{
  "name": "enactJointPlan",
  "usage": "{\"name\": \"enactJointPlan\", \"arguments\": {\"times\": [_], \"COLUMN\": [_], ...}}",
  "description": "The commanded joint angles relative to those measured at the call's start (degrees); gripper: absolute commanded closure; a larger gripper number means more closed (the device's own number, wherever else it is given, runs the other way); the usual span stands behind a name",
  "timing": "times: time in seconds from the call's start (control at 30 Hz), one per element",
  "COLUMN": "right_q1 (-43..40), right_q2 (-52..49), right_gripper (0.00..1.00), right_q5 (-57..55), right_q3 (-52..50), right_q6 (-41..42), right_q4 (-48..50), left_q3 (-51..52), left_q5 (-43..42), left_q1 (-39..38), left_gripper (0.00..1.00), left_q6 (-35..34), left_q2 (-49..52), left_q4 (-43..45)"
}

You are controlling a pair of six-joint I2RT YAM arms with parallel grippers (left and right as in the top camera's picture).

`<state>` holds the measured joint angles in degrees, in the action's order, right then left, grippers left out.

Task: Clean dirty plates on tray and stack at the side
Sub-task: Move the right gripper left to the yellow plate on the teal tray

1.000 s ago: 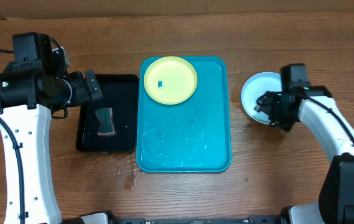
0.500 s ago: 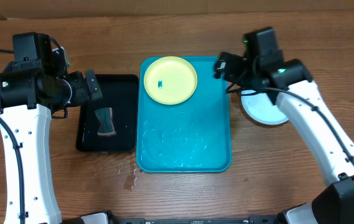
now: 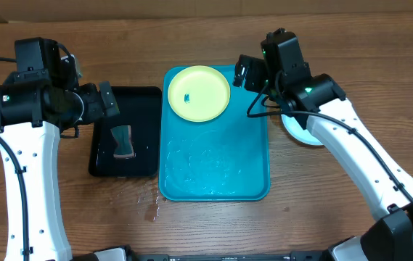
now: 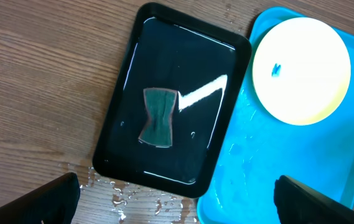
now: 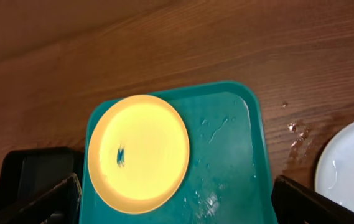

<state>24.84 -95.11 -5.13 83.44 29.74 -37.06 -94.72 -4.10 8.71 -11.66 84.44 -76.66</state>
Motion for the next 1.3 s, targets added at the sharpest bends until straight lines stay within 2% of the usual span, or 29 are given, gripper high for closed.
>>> {"name": "enactJointPlan", "arguments": {"times": [0.0, 0.63, 0.73, 1.03, 1.17, 1.27], "right_q1": [0.1, 0.1, 0.1, 0.2, 0.5, 1.0], "right_q2": [-3.2, -19.4, -21.1, -25.6, -25.8, -25.8], "right_gripper": [0.0, 0.0, 0.03, 0.27, 0.49, 0.53], "right_q5": [-1.3, -1.2, 0.8, 3.9, 3.9, 3.9], "right_q3": [0.9, 0.9, 0.9, 0.9, 0.9, 0.9], "right_q6": [-0.2, -0.2, -0.2, -0.2, -0.2, -0.2], "right_q4": [1.6, 9.0, 10.4, 13.4, 13.8, 14.1], "left_q3": [-0.6, -0.6, -0.6, -0.6, -0.6, -0.6], "left_q5": [0.1, 0.1, 0.1, 0.1, 0.1, 0.1], "left_q1": [0.0, 0.0, 0.0, 0.0, 0.0, 0.0], "left_gripper": [0.0, 0.0, 0.0, 0.0, 0.0, 0.0], "left_q6": [-0.2, -0.2, -0.1, -0.2, -0.2, -0.2], "left_q2": [0.2, 0.2, 0.2, 0.2, 0.2, 0.2], "left_q4": [0.2, 0.2, 0.2, 0.2, 0.2, 0.2]}}
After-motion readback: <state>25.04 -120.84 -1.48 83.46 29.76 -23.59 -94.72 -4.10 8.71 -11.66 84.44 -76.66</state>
